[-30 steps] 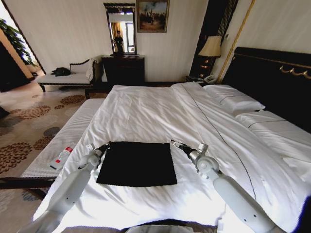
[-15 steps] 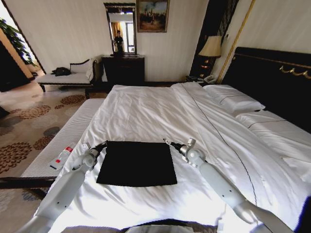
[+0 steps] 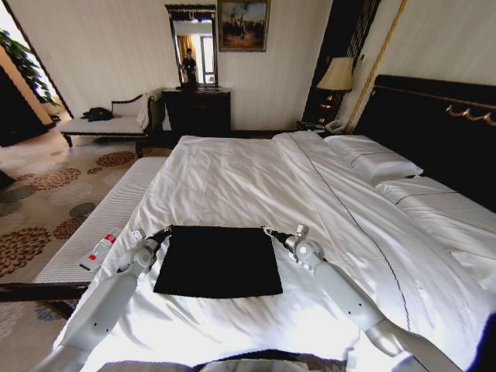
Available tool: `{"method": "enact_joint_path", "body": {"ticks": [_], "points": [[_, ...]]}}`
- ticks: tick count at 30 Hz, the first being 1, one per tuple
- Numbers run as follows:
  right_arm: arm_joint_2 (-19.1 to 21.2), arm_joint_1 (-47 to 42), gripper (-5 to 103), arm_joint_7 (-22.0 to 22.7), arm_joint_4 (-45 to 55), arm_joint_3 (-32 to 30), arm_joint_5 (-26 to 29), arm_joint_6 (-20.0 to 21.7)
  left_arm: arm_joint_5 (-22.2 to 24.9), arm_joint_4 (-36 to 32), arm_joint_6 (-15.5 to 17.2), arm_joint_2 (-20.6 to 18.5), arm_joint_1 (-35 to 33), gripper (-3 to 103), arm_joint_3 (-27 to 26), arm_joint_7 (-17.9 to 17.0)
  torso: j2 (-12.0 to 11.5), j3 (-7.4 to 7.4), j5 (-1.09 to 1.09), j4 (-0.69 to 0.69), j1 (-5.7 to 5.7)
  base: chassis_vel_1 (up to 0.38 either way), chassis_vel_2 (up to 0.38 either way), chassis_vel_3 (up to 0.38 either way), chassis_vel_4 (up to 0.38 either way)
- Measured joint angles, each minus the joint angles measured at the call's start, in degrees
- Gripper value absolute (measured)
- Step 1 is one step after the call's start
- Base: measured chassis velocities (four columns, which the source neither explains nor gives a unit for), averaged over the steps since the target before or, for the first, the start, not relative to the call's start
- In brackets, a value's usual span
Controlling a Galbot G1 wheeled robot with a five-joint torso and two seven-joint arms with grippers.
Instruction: Fold the clothes on the bed.
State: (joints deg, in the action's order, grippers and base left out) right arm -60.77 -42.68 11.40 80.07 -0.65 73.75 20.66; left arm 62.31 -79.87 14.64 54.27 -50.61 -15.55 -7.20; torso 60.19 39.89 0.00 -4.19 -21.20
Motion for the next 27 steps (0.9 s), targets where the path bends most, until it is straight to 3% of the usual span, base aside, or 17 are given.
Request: {"method": "enact_joint_path", "body": {"ticks": [2, 3, 5, 8, 11, 14, 16, 17, 27], "points": [[0.0, 0.0, 62, 0.0, 0.0, 0.0, 0.0, 0.0, 0.0, 0.0, 0.0, 0.0, 0.0, 0, 0.1, 0.0, 0.0, 0.00, 0.00, 0.00, 0.00, 0.000, 0.000, 0.000, 0.000], [0.0, 0.0, 50, 0.0, 0.0, -0.1, 0.1, 0.0, 0.0, 0.1, 0.0, 0.0, 0.1, 0, 0.1, 0.0, 0.0, 0.00, 0.00, 0.00, 0.00, 0.000, 0.000, 0.000, 0.000], [0.1, 0.0, 50, 0.1, 0.1, -0.1, 0.1, 0.0, 0.0, 0.1, 0.0, 0.0, 0.1, 0, 0.2, 0.0, 0.0, 0.00, 0.00, 0.00, 0.00, 0.000, 0.000, 0.000, 0.000], [0.6, -0.1, 35, 0.2, 0.5, -0.1, 0.2, 0.0, -0.1, 0.1, 0.0, 0.0, 0.0, 0, 0.2, 0.0, 0.0, 0.00, 0.01, 0.00, 0.00, 0.000, 0.000, 0.000, 0.000], [0.9, -0.2, 29, 0.2, 0.8, 0.0, 0.3, 0.0, -0.1, 0.0, 0.0, 0.0, 0.0, 0, 0.1, 0.0, 0.0, 0.00, 0.00, 0.00, 0.00, 0.000, 0.000, 0.000, 0.000], [1.2, -0.5, 13, 0.4, 1.6, 0.1, 0.4, 0.0, -0.1, -0.1, 0.0, 0.0, 0.0, 0, 0.1, 0.0, 0.0, 0.00, 0.00, 0.00, 0.00, 0.000, 0.000, 0.000, 0.000], [1.2, -0.6, 13, 0.4, 1.6, 0.1, 0.4, 0.0, -0.1, -0.1, 0.0, 0.0, 0.0, 0, 0.1, 0.0, 0.0, 0.00, 0.00, 0.00, 0.00, 0.000, 0.000, 0.000, 0.000], [1.3, -0.7, 3, 0.6, 2.0, 0.0, 0.5, 0.0, -0.1, -0.4, 0.0, 0.0, 0.0, 0, 0.1, -0.1, 0.0, 0.00, 0.00, 0.00, 0.00, 0.000, 0.000, 0.000, 0.000], [1.7, -1.5, 0, 1.4, 4.4, -1.5, 1.4, -0.1, 0.1, -2.8, 0.0, -0.1, -0.6, 0, -0.4, -1.1, 0.0, 0.00, 0.00, 0.00, 0.00, 0.000, 0.000, 0.000, 0.000]]}}
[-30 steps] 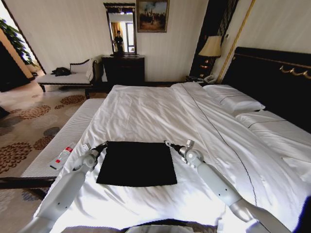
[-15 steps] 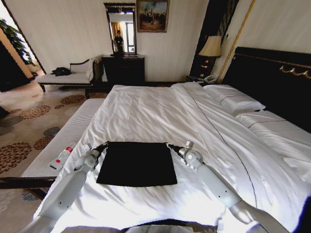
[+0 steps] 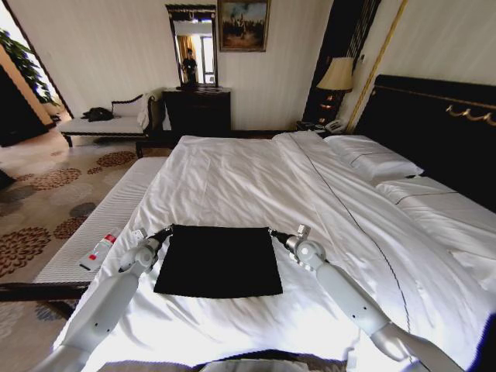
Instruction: Fold the clothes on the bed.
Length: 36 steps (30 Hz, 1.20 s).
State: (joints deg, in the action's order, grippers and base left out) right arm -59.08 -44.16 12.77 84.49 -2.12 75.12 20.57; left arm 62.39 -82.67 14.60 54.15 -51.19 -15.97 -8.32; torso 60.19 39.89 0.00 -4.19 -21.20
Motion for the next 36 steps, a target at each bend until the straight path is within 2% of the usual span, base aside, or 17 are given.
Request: {"method": "enact_joint_path", "body": {"ticks": [3, 9, 11, 12, 16, 18, 20, 28, 36], "points": [[0.3, -0.4, 0, 0.4, 1.3, -0.6, 0.3, -0.1, 0.5, -1.2, 0.0, -0.4, -0.3, 0, -0.7, -0.3, 0.0, 0.00, 0.00, 0.00, 0.00, 0.000, 0.000, 0.000, 0.000], [2.5, -0.8, 0, 2.4, 8.9, -2.8, -0.2, -2.0, 4.3, -6.8, 0.0, -3.8, 0.0, 0, -3.6, -1.8, 0.0, 0.00, 0.00, 0.00, 0.01, 0.000, 0.000, 0.000, 0.000], [3.7, 0.2, 0, 3.9, 12.7, -3.9, 0.5, -2.6, 6.9, -9.7, 0.0, -6.2, 1.0, 0, -4.8, -2.7, 0.0, -0.01, 0.00, 0.00, 0.00, 0.000, 0.000, 0.000, 0.000], [3.7, 0.2, 0, 3.9, 12.7, -3.9, 0.5, -2.6, 6.9, -9.7, 0.0, -6.2, 1.0, 0, -4.8, -2.7, 0.0, -0.01, 0.00, 0.00, 0.00, 0.000, 0.000, 0.000, 0.000], [6.8, 2.1, 0, 6.6, 19.7, -5.0, 2.2, -2.8, 9.7, -16.1, 0.0, -10.6, 1.4, 0, -6.6, -3.9, 0.0, -0.01, 0.00, 0.01, 0.00, 0.000, 0.000, 0.000, 0.000], [7.3, 2.3, 0, 7.3, 21.1, -5.2, 2.9, -2.8, 10.1, -17.3, 0.0, -11.2, 1.3, 0, -6.8, -4.2, 0.0, 0.00, 0.01, 0.00, 0.00, 0.000, 0.000, 0.000, 0.000], [9.0, 3.1, 0, 8.6, 24.8, -6.0, 4.7, -2.7, 11.2, -21.4, -0.1, -13.2, 1.1, 0, -7.7, -4.8, 0.0, -0.01, 0.00, -0.01, 0.01, 0.000, 0.000, 0.000, 0.000], [11.7, 4.3, 0, 10.8, 29.2, -7.3, 7.8, -2.6, 13.7, -24.9, -0.3, -15.8, 0.9, 0, -10.5, -6.2, 0.0, -0.01, 0.00, -0.01, 0.00, 0.000, 0.000, 0.000, 0.000], [14.6, 4.3, 0, 13.5, 34.6, -9.5, 11.6, -2.0, 15.2, -29.8, -0.4, -17.1, -4.6, 0, -15.9, -6.6, 0.0, -0.01, 0.00, 0.00, 0.01, 0.000, 0.000, 0.000, 0.000]]}}
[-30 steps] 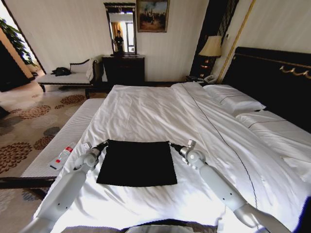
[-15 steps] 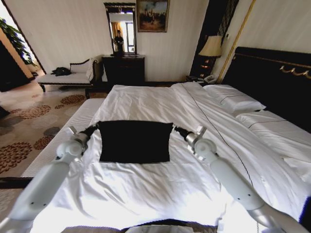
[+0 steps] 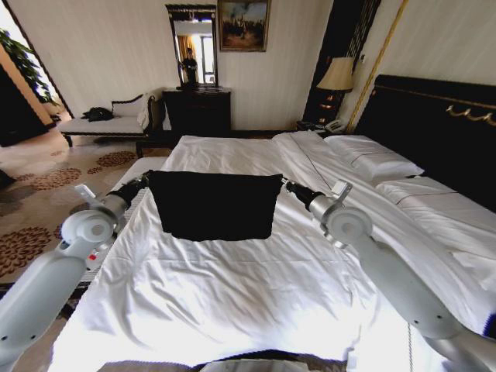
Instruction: Fold the clothes on the bed.
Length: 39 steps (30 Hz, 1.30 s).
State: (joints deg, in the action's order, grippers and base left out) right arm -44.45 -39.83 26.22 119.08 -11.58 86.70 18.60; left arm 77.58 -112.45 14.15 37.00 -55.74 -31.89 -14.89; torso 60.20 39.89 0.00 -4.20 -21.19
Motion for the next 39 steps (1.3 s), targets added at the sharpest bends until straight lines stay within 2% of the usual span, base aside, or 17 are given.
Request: {"method": "enact_joint_path", "body": {"ticks": [4, 6, 8, 11, 13, 15, 16, 18, 21, 23, 25, 28, 29, 32, 35, 37, 39], "points": [[1.1, -1.0, 0, 1.9, 3.5, -1.5, 2.9, 0.8, 0.5, -2.8, 0.0, 0.1, -4.2, 0, -4.3, -0.4, 0.0, 0.00, 0.00, 0.01, -0.01, 0.000, 0.000, 0.000, 0.000], [2.3, -3.6, 0, 3.0, 6.6, -3.9, 5.3, 1.5, 1.5, -5.7, 0.2, 0.3, -7.4, 0, -8.0, -1.3, 0.0, 0.00, 0.00, 0.02, 0.00, 0.000, 0.000, 0.000, 0.000], [2.9, -5.3, 0, 3.3, 7.9, -5.4, 6.5, 1.8, 1.9, -7.0, 0.4, 0.4, -8.5, 0, -9.1, -1.6, 0.0, 0.00, 0.00, 0.02, 0.00, 0.000, 0.000, 0.000, 0.000], [3.9, -9.9, 0, 4.8, 11.6, -10.6, 11.6, 3.2, 3.7, -11.7, 0.9, 0.1, -12.8, 0, -12.8, -3.2, 0.0, -0.01, 0.01, -0.04, 0.00, 0.000, 0.000, 0.000, 0.000], [4.1, -11.0, 0, 5.3, 12.7, -11.7, 12.5, 3.4, 4.5, -13.3, 1.1, 0.1, -15.0, 0, -14.5, -3.5, 0.0, -0.01, 0.01, -0.03, 0.00, 0.000, 0.000, 0.000, 0.000], [4.4, -13.3, 0, 6.3, 15.1, -13.8, 13.8, 3.8, 5.6, -16.5, 1.3, 0.2, -22.1, 0, -19.6, -3.7, 0.0, -0.01, 0.01, 0.00, 0.00, 0.000, 0.000, 0.000, 0.000], [4.4, -13.3, 0, 6.3, 15.1, -13.8, 13.8, 3.8, 5.6, -16.5, 1.3, 0.2, -22.1, 0, -19.6, -3.7, 0.0, -0.01, 0.01, 0.00, 0.00, 0.000, 0.000, 0.000, 0.000], [4.4, -16.7, 0, 6.7, 16.8, -15.9, 13.8, 4.6, 4.6, -18.2, 1.3, 0.7, -28.6, 0, -23.7, -3.0, 0.0, -0.01, 0.00, 0.02, 0.00, 0.000, 0.000, 0.000, 0.000], [3.8, -18.9, 0, 6.6, 16.9, -16.5, 12.9, 5.4, 3.2, -18.4, 1.3, 1.5, -31.3, 0, -24.5, -2.9, 0.0, -0.01, 0.00, 0.02, 0.02, 0.000, 0.000, 0.000, 0.000], [1.9, -18.7, 0, 6.9, 14.2, -14.0, 11.1, 5.7, 0.4, -16.3, 1.4, 2.6, -30.7, 0, -20.7, -3.6, 0.0, -0.01, 0.01, 0.01, 0.02, 0.000, 0.000, 0.000, 0.000], [1.4, -18.2, 0, 7.0, 13.2, -13.1, 10.8, 5.8, -0.2, -15.6, 1.4, 2.8, -29.9, 0, -19.3, -3.9, 0.0, -0.01, 0.00, 0.01, 0.02, 0.000, 0.000, 0.000, 0.000], [-1.7, -14.0, 0, 6.9, 5.6, -7.3, 9.0, 6.5, -3.4, -10.3, 1.8, 3.9, -23.3, 0, -10.9, -4.9, 0.0, 0.02, 0.01, 0.00, -0.01, 0.000, 0.000, 0.000, 0.000], [-1.7, -14.0, 0, 6.9, 5.6, -7.3, 9.0, 6.5, -3.4, -10.3, 1.8, 3.9, -23.3, 0, -10.9, -4.9, 0.0, 0.02, 0.01, 0.00, -0.01, 0.000, 0.000, 0.000, 0.000], [-4.2, -9.2, 0, 3.3, -4.2, -1.5, 5.2, 6.7, -6.7, -2.6, 2.0, 6.0, -13.1, 0, -0.3, -4.9, 0.0, 0.02, -0.01, 0.00, -0.02, 0.000, 0.000, 0.000, 0.000], [-5.3, -6.8, 0, 1.2, -9.0, 1.0, 3.0, 6.7, -7.7, 1.6, 2.0, 7.5, -8.8, 0, 3.5, -5.1, 0.0, 0.02, 0.01, -0.01, -0.02, 0.000, 0.000, 0.000, 0.000], [-7.0, -3.0, 0, -1.6, -15.2, 4.0, -0.1, 6.3, -9.5, 8.3, 1.9, 10.3, -2.1, 0, 9.0, -5.1, 0.0, 0.02, 0.00, 0.00, -0.02, 0.000, 0.000, 0.000, 0.000], [-7.4, -2.2, 0, -2.2, -16.4, 4.5, -0.7, 6.2, -10.1, 10.3, 1.8, 11.0, -0.4, 0, 10.3, -5.1, 0.0, 0.02, 0.01, 0.00, -0.02, 0.000, 0.000, 0.000, 0.000]]}}
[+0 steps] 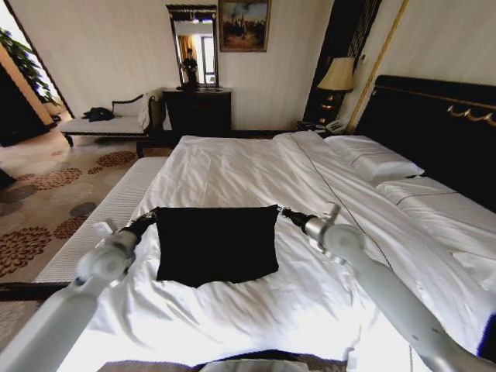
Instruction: Fold the clothes on the bed.
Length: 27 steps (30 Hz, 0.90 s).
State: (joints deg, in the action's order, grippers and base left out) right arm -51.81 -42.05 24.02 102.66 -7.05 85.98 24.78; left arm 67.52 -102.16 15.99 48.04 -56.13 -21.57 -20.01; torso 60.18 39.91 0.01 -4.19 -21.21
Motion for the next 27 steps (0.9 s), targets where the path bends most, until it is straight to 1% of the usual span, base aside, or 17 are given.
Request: {"method": "enact_joint_path", "body": {"ticks": [1, 3, 5, 8, 9, 10, 13, 14, 18, 19, 21, 24, 25, 27], "points": [[-1.2, 1.9, 0, -1.5, -3.5, 1.4, -1.5, -0.4, -1.1, 4.1, -0.1, 1.8, 3.7, 0, 2.9, 0.2, 0.0, 0.00, -0.01, 0.00, -0.01, 0.000, 0.000, 0.000, 0.000], [-2.3, 4.0, 0, -3.0, -7.9, 2.9, -3.0, -1.1, -2.4, 8.5, -0.3, 3.8, 7.5, 0, 5.8, 0.8, 0.0, 0.00, -0.03, 0.00, -0.01, 0.000, 0.000, 0.000, 0.000], [-2.7, 4.6, 0, -3.5, -9.3, 3.3, -3.5, -1.4, -2.6, 9.7, -0.3, 4.4, 8.5, 0, 6.5, 0.9, 0.0, 0.00, -0.01, 0.00, -0.01, 0.000, 0.000, 0.000, 0.000], [-4.8, 7.9, 0, -6.2, -17.1, 5.5, -6.4, -2.6, -4.9, 18.2, -0.9, 8.2, 15.6, 0, 10.7, 2.1, 0.0, -0.01, 0.00, -0.02, 0.00, 0.000, 0.000, 0.000, 0.000], [-5.1, 8.4, 0, -6.6, -18.2, 5.7, -6.8, -2.8, -5.3, 19.9, -1.0, 8.8, 16.9, 0, 11.4, 2.3, 0.0, 0.00, 0.00, -0.03, 0.00, 0.000, 0.000, 0.000, 0.000], [-5.1, 8.4, 0, -6.6, -18.2, 5.7, -6.8, -2.8, -5.3, 19.9, -1.0, 8.8, 16.9, 0, 11.4, 2.3, 0.0, 0.00, 0.00, -0.03, 0.00, 0.000, 0.000, 0.000, 0.000], [-7.4, 11.0, 0, -7.9, -23.3, 6.7, -8.2, -4.0, -6.3, 26.9, -1.4, 11.5, 22.0, 0, 14.2, 3.1, 0.0, 0.00, -0.01, 0.00, -0.01, 0.000, 0.000, 0.000, 0.000], [-7.4, 11.0, 0, -7.9, -23.3, 6.7, -8.2, -4.0, -6.3, 26.9, -1.4, 11.5, 22.0, 0, 14.2, 3.1, 0.0, 0.00, -0.01, 0.00, -0.01, 0.000, 0.000, 0.000, 0.000], [-10.1, 13.2, 0, -8.7, -28.2, 6.9, -9.5, -5.8, -6.6, 31.8, -1.8, 13.2, 25.6, 0, 15.7, 4.2, 0.0, -0.01, -0.01, 0.00, 0.00, 0.000, 0.000, 0.000, 0.000], [-10.1, 13.2, 0, -8.7, -28.2, 6.9, -9.5, -5.8, -6.6, 31.8, -1.8, 13.2, 25.6, 0, 15.7, 4.2, 0.0, -0.01, -0.01, 0.00, 0.00, 0.000, 0.000, 0.000, 0.000], [-11.0, 13.9, 0, -9.1, -30.2, 6.9, -10.2, -6.4, -7.0, 34.0, -2.1, 13.9, 27.1, 0, 16.0, 4.5, 0.0, -0.01, 0.00, 0.01, 0.01, 0.000, 0.000, 0.000, 0.000], [-12.5, 15.0, 0, -10.1, -33.9, 6.9, -11.7, -7.9, -8.8, 39.3, -3.0, 16.2, 30.4, 0, 16.1, 5.3, 0.0, -0.01, -0.02, -0.01, 0.00, 0.000, 0.000, 0.000, 0.000], [-12.5, 15.0, 0, -10.1, -33.9, 6.9, -11.7, -7.9, -8.8, 39.3, -3.0, 16.2, 30.4, 0, 16.1, 5.3, 0.0, -0.01, -0.02, -0.01, 0.00, 0.000, 0.000, 0.000, 0.000], [-13.6, 15.4, 0, -10.2, -35.4, 6.6, -12.5, -8.7, -9.2, 41.6, -3.3, 17.0, 32.0, 0, 15.9, 5.9, 0.0, -0.01, 0.00, -0.02, 0.00, 0.000, 0.000, 0.000, 0.000]]}}
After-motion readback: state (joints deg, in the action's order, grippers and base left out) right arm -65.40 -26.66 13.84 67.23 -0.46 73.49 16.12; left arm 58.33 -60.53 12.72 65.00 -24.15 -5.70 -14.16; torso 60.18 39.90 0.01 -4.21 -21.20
